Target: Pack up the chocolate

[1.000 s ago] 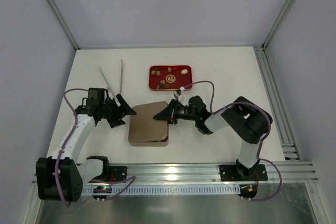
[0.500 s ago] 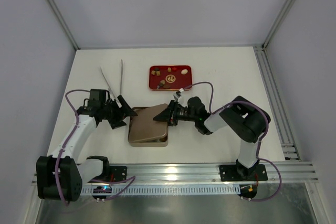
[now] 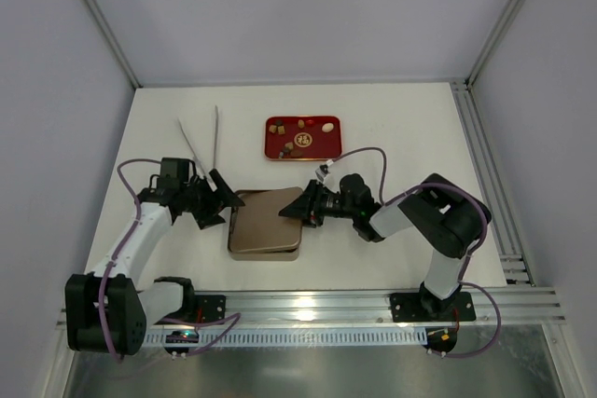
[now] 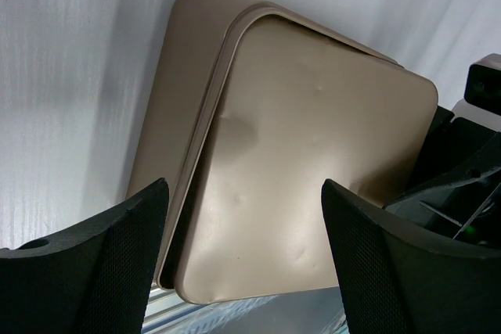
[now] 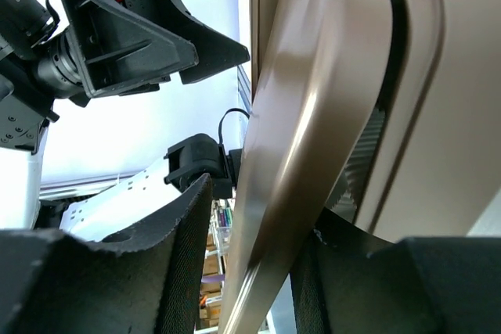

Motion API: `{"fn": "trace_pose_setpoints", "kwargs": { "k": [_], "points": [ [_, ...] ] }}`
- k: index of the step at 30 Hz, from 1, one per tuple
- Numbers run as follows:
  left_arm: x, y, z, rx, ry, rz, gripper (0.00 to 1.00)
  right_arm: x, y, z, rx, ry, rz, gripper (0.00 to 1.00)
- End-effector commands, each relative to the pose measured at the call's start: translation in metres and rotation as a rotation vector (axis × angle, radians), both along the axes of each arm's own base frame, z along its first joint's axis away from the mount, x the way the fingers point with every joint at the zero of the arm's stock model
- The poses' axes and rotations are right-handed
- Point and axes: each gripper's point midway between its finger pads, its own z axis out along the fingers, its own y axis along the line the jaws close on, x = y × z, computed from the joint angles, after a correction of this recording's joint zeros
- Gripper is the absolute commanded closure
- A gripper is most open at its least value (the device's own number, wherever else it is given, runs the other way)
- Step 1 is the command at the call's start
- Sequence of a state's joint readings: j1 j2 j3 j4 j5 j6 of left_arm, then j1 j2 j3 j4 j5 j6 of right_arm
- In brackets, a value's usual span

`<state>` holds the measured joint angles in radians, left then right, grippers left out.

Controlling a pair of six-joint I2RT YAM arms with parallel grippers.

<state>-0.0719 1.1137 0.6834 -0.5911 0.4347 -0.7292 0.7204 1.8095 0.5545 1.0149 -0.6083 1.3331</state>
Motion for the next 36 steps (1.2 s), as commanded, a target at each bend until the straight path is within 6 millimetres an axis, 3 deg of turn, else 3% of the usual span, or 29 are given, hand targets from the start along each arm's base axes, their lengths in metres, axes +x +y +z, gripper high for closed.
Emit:
{"fn": "trace_pose_setpoints", "kwargs": {
  "k": [1, 36],
  "points": [
    [0.004, -0.003, 0.000, -0.009, -0.019, -0.010, 0.23, 0.002, -0.006, 0.022, 0.038, -0.094, -0.009, 0.57],
    [0.002, -0.004, -0.002, -0.016, -0.007, -0.017, 0.23, -0.011, -0.046, -0.021, -0.228, -0.058, -0.017, 0.55]
  ]
}}
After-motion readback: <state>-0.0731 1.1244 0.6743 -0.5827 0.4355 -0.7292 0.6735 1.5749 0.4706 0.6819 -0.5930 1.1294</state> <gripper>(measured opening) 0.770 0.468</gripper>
